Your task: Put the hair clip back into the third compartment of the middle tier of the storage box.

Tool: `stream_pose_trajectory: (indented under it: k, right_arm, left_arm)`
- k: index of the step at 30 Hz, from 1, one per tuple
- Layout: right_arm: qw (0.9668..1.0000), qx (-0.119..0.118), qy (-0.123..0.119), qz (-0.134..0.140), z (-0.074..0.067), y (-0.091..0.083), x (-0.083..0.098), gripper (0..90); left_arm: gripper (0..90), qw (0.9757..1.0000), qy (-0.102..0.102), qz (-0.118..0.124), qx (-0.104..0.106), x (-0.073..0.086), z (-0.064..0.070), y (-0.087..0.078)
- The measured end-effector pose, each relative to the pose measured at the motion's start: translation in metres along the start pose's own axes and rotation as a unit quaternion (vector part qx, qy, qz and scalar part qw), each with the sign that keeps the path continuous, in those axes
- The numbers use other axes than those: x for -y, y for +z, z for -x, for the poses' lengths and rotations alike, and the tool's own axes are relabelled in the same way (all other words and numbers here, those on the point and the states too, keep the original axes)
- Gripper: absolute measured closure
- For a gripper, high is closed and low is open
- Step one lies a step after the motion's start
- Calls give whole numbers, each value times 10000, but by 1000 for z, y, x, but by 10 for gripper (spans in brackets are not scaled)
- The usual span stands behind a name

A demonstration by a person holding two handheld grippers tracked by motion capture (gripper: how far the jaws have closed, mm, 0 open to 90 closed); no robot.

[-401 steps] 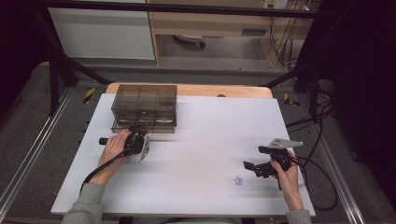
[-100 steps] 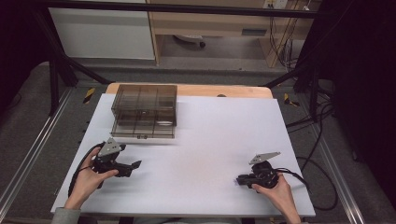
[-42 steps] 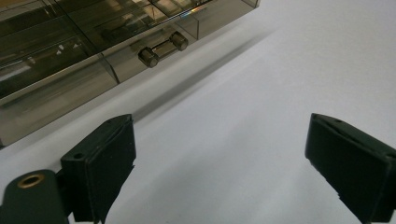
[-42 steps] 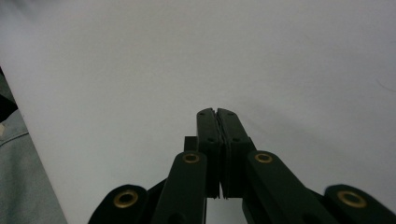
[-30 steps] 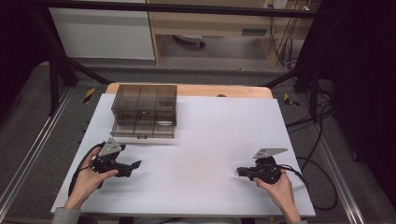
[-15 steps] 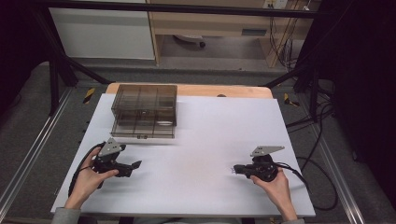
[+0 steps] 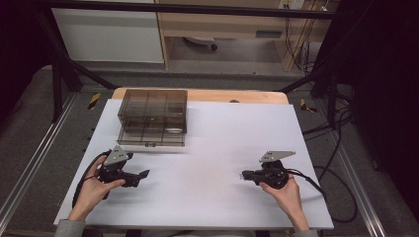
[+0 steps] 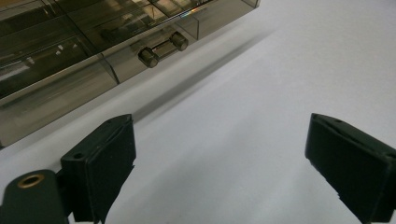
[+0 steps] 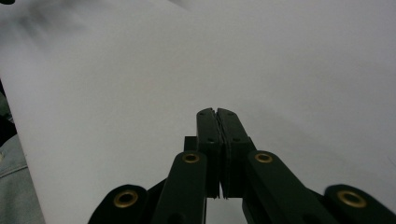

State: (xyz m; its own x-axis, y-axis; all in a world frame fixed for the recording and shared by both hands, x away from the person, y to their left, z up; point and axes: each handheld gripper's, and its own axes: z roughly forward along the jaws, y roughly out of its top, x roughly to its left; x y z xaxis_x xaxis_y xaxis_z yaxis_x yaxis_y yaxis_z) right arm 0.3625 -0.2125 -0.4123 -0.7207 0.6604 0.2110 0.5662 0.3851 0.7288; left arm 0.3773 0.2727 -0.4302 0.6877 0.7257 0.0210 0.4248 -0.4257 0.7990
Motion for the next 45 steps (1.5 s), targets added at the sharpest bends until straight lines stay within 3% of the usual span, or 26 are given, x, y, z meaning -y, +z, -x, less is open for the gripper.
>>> stream_pose_trajectory:
  k: [31,45]
  right_arm:
    - [9997,16,-114,228,-6,14,-23,894]
    - [9992,-8,-233,337,-12,26,-42,893]
  left_arm:
    - [84,10000,15,-41,9,0,0,2]
    - [84,10000,14,-44,9,1,0,2]
